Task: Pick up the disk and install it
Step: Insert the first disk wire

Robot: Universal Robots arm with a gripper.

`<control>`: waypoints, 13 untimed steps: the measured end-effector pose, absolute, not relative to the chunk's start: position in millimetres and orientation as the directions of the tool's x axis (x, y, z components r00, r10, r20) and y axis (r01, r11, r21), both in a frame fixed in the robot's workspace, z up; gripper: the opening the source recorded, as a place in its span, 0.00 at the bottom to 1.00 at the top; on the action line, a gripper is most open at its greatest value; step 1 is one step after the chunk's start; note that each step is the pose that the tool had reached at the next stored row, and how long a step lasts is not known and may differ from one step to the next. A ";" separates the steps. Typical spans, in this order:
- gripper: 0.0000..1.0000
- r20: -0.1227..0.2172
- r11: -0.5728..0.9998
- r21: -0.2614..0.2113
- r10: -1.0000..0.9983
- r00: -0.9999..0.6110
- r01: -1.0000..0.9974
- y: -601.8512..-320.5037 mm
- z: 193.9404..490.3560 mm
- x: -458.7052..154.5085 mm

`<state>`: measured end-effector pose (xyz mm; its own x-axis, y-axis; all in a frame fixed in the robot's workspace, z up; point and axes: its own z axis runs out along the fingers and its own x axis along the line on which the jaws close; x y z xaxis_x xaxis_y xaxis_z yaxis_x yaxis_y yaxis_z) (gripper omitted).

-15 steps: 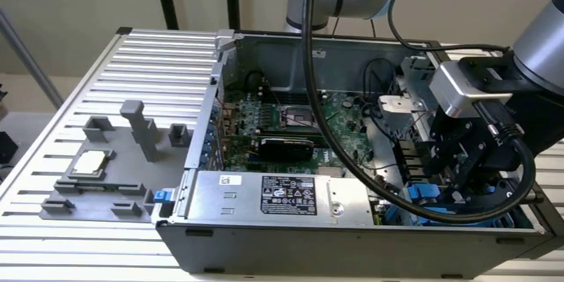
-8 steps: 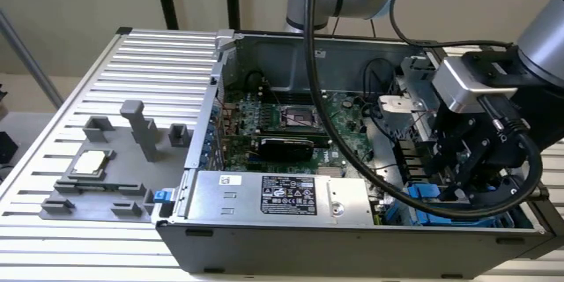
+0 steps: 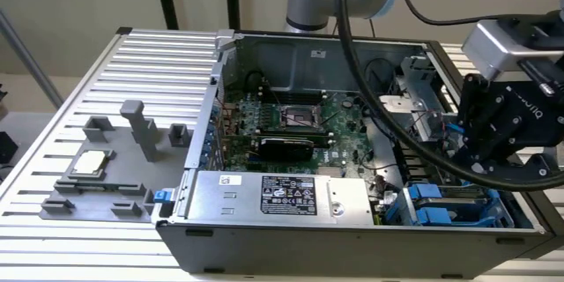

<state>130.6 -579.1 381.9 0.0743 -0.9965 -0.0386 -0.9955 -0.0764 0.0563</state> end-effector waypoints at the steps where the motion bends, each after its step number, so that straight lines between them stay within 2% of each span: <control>1: 0.00 -0.039 -0.076 0.056 -0.996 0.074 -0.995 -579.0 382.5 134.0; 13: 0.00 -0.036 -0.078 0.056 -0.996 0.076 -0.995 -571.1 377.8 170.4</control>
<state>170.4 -571.1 377.8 0.0757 -0.9965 -0.0363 -0.9954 -0.0777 0.0564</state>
